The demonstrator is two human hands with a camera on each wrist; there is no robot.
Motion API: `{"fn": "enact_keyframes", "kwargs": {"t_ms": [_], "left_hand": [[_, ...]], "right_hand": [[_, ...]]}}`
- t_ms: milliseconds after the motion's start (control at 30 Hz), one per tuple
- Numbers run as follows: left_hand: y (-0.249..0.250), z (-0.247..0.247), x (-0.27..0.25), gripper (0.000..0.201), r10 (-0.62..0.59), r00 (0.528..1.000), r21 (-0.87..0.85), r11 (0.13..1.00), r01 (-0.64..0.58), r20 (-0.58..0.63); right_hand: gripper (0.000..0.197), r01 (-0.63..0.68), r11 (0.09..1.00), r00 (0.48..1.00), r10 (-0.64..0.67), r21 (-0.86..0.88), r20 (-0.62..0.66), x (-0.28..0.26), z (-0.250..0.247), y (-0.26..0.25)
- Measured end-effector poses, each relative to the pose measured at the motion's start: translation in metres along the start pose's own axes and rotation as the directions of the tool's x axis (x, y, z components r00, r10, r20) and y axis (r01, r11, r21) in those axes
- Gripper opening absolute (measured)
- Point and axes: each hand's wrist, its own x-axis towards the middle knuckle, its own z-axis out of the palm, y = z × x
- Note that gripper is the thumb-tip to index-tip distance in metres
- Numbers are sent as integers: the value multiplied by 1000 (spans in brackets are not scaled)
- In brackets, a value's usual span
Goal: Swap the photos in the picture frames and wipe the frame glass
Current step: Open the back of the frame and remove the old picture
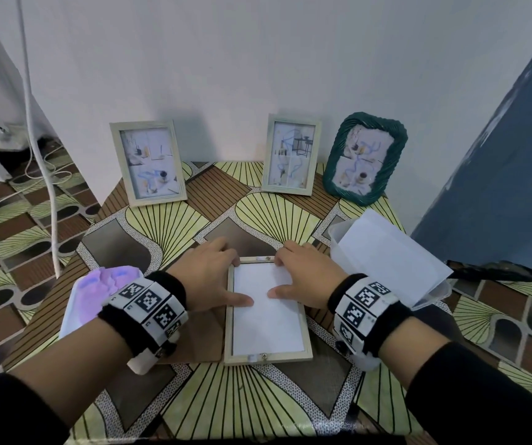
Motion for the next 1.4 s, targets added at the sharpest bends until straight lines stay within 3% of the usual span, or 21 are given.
{"fn": "enact_keyframes", "kwargs": {"t_ms": [333, 1400], "left_hand": [[0, 0, 1, 79, -18, 1000, -40, 999, 18, 7], [5, 1, 0, 80, 0, 1000, 83, 997, 0, -7]], "right_hand": [[61, 9, 1000, 1000, -9, -21, 16, 4, -3, 2], [64, 44, 999, 999, -44, 10, -21, 7, -2, 7]]}}
